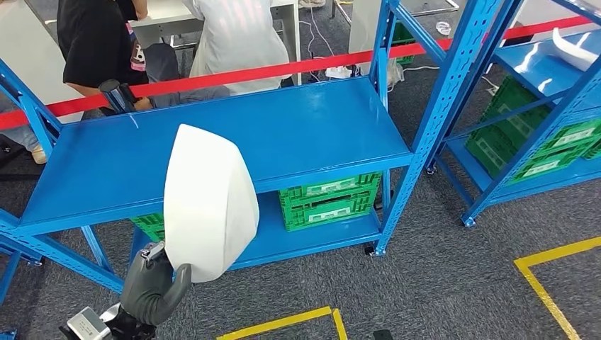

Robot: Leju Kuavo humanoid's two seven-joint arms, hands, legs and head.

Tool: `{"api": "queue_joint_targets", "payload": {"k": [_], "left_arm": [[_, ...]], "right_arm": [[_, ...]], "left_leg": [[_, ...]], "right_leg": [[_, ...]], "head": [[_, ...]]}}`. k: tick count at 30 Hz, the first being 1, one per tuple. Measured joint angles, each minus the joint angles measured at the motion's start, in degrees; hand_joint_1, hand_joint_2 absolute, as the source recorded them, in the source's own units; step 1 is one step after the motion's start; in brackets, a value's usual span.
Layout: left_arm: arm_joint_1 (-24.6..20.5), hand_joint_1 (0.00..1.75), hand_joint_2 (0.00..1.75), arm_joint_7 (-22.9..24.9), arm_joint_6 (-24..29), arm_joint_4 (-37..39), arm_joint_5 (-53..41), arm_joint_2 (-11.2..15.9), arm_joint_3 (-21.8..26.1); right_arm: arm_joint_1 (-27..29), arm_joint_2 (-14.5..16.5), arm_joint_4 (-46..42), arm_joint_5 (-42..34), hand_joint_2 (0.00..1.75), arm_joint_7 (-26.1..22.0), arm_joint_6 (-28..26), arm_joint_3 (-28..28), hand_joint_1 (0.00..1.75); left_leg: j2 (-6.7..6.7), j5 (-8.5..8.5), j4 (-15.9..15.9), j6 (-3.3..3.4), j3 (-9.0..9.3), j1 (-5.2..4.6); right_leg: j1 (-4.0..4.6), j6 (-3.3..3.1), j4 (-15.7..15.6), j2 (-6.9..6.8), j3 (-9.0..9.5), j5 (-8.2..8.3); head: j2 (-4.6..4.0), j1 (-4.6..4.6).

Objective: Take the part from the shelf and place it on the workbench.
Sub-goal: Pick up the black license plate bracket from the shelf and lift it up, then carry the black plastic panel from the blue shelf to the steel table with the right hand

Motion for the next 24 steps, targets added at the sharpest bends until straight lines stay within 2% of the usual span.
{"api": "queue_joint_targets", "payload": {"k": [1,2,3,5,6,7,9,10,11,12,14,15,16,17,18,19,20,21,22,24], "left_arm": [[-0.26,1.75,1.75,0.11,0.01,0.25,-0.09,-0.03,-0.01],[-0.58,1.75,1.75,0.21,0.03,0.51,-0.17,-0.05,-0.03],[-0.97,1.75,1.75,0.29,0.05,0.75,-0.22,-0.09,-0.05],[-1.81,1.75,1.75,0.41,0.08,1.09,-0.28,-0.19,-0.19],[-2.1,1.75,1.75,0.45,0.08,1.18,-0.32,-0.26,-0.26],[-2.29,1.75,1.75,0.48,0.08,1.24,-0.35,-0.31,-0.33],[-2.42,1.75,1.75,0.51,0.09,1.32,-0.46,-0.42,-0.4],[-2.48,1.75,1.75,0.58,0.09,1.36,-0.51,-0.49,-0.49],[-2.51,1.75,1.75,0.68,0.09,1.38,-0.55,-0.59,-0.62],[-2.53,1.75,1.75,0.83,0.09,1.41,-0.57,-0.72,-0.75],[-2.52,1.75,1.75,1.17,0.07,1.5,-0.69,-0.9,-0.97],[-2.49,1.75,1.75,1.31,0.04,1.57,-0.76,-0.95,-1.06],[-2.47,1.75,1.75,1.4,0.01,1.64,-0.85,-0.96,-1.15],[-2.45,1.75,1.75,1.47,-0.03,1.69,-0.9,-0.97,-1.23],[-2.45,1.75,1.75,1.51,-0.05,1.71,-0.93,-0.98,-1.28],[-2.46,1.75,1.75,1.52,-0.07,1.7,-0.95,-1.0,-1.31],[-2.49,1.75,1.75,1.53,-0.08,1.7,-0.95,-1.02,-1.31],[-2.53,1.75,1.75,1.55,-0.09,1.69,-0.96,-1.03,-1.32],[-2.59,1.75,1.75,1.58,-0.14,1.7,-0.99,-1.04,-1.34],[-2.73,1.75,1.75,1.76,-0.27,1.77,-1.09,-1.04,-1.39]], "right_arm": [[0.0,-0.01,0.0,-0.02,0.0,0.13,0.01,0.0,0.0],[-0.01,-0.01,0.0,-0.02,0.0,0.27,0.03,0.0,0.0],[-0.02,-0.02,0.0,-0.03,0.0,0.4,0.08,0.0,0.0],[-0.05,-0.02,0.0,-0.07,0.0,0.55,0.25,0.0,0.0],[-0.06,-0.02,0.0,-0.09,0.0,0.54,0.37,0.0,0.0],[-0.09,-0.02,0.0,-0.11,0.0,0.52,0.53,-0.01,0.0],[-0.07,-0.02,0.0,-0.14,0.0,0.47,0.89,-0.01,0.0],[-0.03,-0.03,0.0,-0.15,0.0,0.43,1.03,-0.01,0.0],[0.04,-0.03,0.01,-0.17,0.0,0.38,1.13,-0.01,0.0],[0.09,-0.04,0.01,-0.21,0.0,0.33,1.17,-0.02,0.0],[0.11,-0.04,0.01,-0.31,0.0,0.06,1.21,-0.02,0.0],[0.12,-0.04,0.0,-0.34,0.0,-0.14,1.18,-0.02,0.0],[0.13,-0.04,0.0,-0.37,0.0,-0.33,1.15,-0.02,0.0],[0.14,-0.04,0.0,-0.39,0.0,-0.5,1.11,-0.02,0.0],[0.13,-0.07,0.0,-0.41,0.0,-0.6,1.07,-0.02,0.0],[0.1,-0.11,0.0,-0.44,0.0,-0.66,1.05,-0.02,0.0],[0.06,-0.16,0.0,-0.48,0.0,-0.77,1.03,-0.02,0.0],[0.01,-0.2,0.01,-0.54,0.0,-0.91,1.03,-0.02,0.0],[-0.04,-0.22,0.01,-0.62,0.0,-1.15,1.07,-0.02,0.0],[-0.01,-0.21,0.02,-0.93,0.0,-1.79,1.29,-0.03,0.0]], "left_leg": [[0.0,0.33,0.58,0.04,0.74,0.0],[0.0,1.65,-0.97,0.19,2.56,-0.01],[-0.01,3.25,-4.47,0.42,5.36,-0.02],[-0.04,4.46,-12.88,0.94,11.19,-0.23],[-0.08,4.37,-15.68,1.19,12.87,-0.4],[-0.12,4.1,-16.97,1.47,13.49,-0.61],[-0.06,4.94,-17.35,2.32,12.95,-0.69],[0.04,5.53,-17.48,2.81,12.54,-0.61],[0.15,6.22,-17.66,3.3,11.96,-0.47],[0.27,6.94,-17.77,3.66,11.22,-0.34],[0.39,8.21,-17.64,3.99,9.5,-0.38],[0.47,8.84,-17.48,3.99,8.59,-0.41],[0.55,9.46,-17.26,3.93,7.66,-0.43],[0.61,10.04,-16.99,3.83,6.73,-0.43],[0.64,10.56,-16.64,3.67,5.78,-0.42],[0.66,10.96,-16.24,3.46,4.97,-0.42],[0.67,11.27,-15.81,3.21,4.3,-0.48],[0.68,11.61,-15.46,2.87,3.85,-0.56],[0.69,12.0,-15.29,2.52,3.57,-0.62],[0.69,12.92,-15.37,1.73,3.29,-0.58]], "right_leg": [[0.04,0.06,0.04,-0.02,-0.71,0.54],[0.06,0.16,0.06,-0.02,-1.36,1.06],[0.07,0.3,0.09,-0.01,-1.92,1.56],[0.11,0.8,0.08,0.02,-2.6,2.51],[0.11,1.14,0.01,0.04,-2.66,2.97],[0.08,1.51,-0.15,0.05,-2.64,3.46],[-0.04,2.3,-0.47,0.1,-2.62,4.26],[-0.09,2.66,-0.27,0.13,-2.85,3.85],[-0.11,2.97,0.85,0.15,-3.34,2.26],[-0.18,3.19,3.15,0.15,-4.12,-0.37],[-0.12,3.59,10.12,0.15,-5.92,-6.1],[-0.12,3.73,13.3,0.15,-6.38,-7.37],[-0.11,3.8,15.05,0.15,-6.07,-7.13],[-0.11,3.8,14.98,0.14,-4.88,-5.81],[-0.11,3.73,12.89,0.14,-2.65,-4.16],[-0.11,3.58,9.31,0.14,0.3,-3.23],[-0.02,3.31,5.2,0.16,3.26,-3.33],[0.1,2.98,1.84,0.18,5.44,-3.96],[0.22,2.59,-0.27,0.2,6.64,-4.69],[0.33,1.71,-1.28,0.12,6.48,-4.55]], "head": [[0.0,0.0],[0.0,-0.01],[0.0,-0.01],[0.0,0.03],[0.0,0.03],[0.0,-0.05],[0.0,-0.24],[0.0,-0.28],[0.0,-0.21],[0.0,-0.12],[0.0,0.05],[0.0,0.08],[0.0,0.09],[0.0,0.09],[0.0,0.1],[0.0,0.1],[0.0,0.09],[0.0,0.1],[0.0,0.09],[0.0,0.12]]}}
